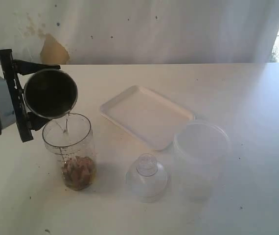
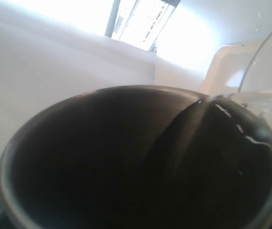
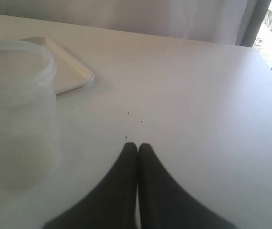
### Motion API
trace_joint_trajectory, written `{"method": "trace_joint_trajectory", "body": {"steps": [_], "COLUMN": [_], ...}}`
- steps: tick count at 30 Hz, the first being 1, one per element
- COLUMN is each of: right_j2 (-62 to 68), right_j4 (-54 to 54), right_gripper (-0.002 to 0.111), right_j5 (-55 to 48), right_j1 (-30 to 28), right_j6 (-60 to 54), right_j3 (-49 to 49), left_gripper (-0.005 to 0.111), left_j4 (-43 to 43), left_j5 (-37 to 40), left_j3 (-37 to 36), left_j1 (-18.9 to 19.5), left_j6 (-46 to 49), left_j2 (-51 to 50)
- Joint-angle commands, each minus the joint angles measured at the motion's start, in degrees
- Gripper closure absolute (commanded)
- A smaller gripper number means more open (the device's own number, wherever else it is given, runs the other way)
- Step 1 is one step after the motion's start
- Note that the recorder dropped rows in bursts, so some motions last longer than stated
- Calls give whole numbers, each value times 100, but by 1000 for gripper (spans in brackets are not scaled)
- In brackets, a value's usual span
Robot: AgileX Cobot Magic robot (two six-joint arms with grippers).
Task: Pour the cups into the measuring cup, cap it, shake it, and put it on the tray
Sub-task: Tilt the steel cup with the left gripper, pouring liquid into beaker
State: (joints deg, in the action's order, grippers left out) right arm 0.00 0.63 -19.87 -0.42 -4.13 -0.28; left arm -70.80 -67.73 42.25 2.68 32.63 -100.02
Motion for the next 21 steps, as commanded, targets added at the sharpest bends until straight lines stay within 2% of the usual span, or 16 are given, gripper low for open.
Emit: {"method": "trace_joint_trajectory", "body": {"steps": [1, 21], "right_j2": [0, 0], "right_j4": [-25, -25], "right_gripper": [108, 108], "right_j5": [17, 17], "right_j1": [-16, -16], "right_j6": [-10, -10], "right_j3": [28, 28], "left_gripper": [107, 107], "left_j4": [133, 173], "left_j5": [-223, -223], "left_j3": [56, 56], "left_j1": [-9, -9], "left_j6": [86, 388], "left_j2": [58, 58]}}
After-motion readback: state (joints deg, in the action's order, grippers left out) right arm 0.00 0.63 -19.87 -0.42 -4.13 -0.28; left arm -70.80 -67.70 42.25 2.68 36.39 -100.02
